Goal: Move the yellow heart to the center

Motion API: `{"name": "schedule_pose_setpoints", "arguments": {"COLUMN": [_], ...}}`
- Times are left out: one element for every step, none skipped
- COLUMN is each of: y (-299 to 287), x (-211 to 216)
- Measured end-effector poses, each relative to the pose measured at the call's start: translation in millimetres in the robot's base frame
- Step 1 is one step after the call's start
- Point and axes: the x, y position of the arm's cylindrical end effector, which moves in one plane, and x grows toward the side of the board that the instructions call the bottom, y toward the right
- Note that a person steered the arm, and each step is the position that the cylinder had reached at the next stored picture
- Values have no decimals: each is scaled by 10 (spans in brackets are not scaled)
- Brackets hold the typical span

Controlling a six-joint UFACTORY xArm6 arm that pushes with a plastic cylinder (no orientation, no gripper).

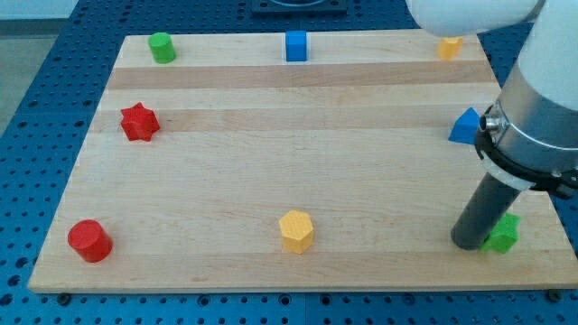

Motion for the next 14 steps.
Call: {"name": "schedule_pose_setpoints", "arguments": {"y": [0,-203,-613,-840,-855,-839,-770,-460,20,534,1004,1322,1352,1305], "x": [-1,-118,-407,-843,-1363,-1818,-2170,-2386,-2452,-2567,-2763,-3025,-3373,-3637]}}
